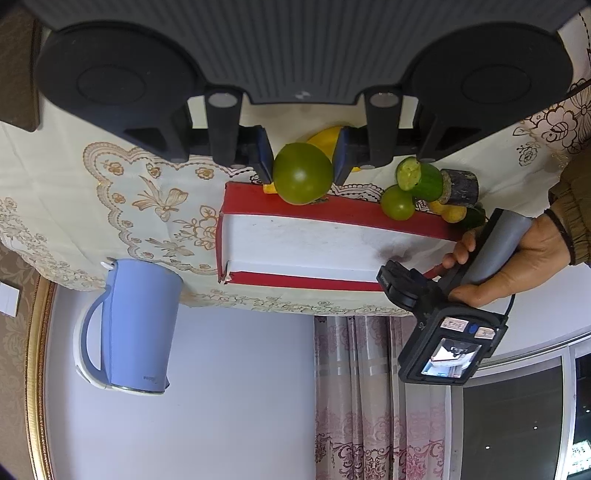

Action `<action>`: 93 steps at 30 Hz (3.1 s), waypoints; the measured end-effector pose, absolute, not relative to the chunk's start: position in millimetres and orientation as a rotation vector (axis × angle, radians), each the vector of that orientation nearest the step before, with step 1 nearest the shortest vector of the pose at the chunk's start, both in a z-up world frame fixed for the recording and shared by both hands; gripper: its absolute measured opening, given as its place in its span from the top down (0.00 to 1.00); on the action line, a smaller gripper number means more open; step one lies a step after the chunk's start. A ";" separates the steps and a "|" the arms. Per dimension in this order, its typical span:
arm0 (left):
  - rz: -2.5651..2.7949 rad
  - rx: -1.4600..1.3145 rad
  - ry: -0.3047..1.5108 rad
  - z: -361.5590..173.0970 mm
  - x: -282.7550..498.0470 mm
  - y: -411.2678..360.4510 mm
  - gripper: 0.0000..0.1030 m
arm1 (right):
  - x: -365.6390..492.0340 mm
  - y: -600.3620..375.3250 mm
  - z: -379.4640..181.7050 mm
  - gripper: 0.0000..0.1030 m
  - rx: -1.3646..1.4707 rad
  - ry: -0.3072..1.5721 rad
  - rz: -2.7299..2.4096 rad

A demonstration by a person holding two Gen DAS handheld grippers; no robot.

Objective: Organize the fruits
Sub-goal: 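Carry the log piece into the red tray and open the left gripper, then carry the green tomato into the red tray and open the right gripper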

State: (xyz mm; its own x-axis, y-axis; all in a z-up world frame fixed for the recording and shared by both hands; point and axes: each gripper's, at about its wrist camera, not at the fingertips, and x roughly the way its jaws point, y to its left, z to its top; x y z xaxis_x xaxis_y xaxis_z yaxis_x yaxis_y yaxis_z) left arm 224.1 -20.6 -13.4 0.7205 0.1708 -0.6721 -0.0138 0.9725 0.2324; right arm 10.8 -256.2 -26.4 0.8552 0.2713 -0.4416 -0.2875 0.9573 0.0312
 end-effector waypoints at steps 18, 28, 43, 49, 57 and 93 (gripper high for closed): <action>0.128 0.124 0.662 0.7 160.0 4.0 0.10 | 23.2 -243.4 -21.0 0.69 -0.041 0.445 0.320; 0.137 0.054 0.639 -2.9 151.9 27.1 0.10 | 89.0 -228.1 20.6 0.69 -0.071 0.357 0.303; 0.164 0.052 0.655 -6.0 154.3 34.6 0.10 | 203.0 -216.2 36.1 0.69 -0.093 0.395 0.239; 0.172 0.060 0.656 -7.5 155.2 33.7 0.10 | 226.3 -231.8 -2.0 0.69 -0.091 0.519 0.221; 0.164 0.059 0.670 -10.5 156.2 33.5 0.10 | 230.9 -241.9 -13.5 0.69 -0.066 0.552 0.200; 0.076 -0.029 0.633 17.0 90.3 61.3 0.09 | 103.9 -247.3 43.4 0.00 0.137 0.357 0.196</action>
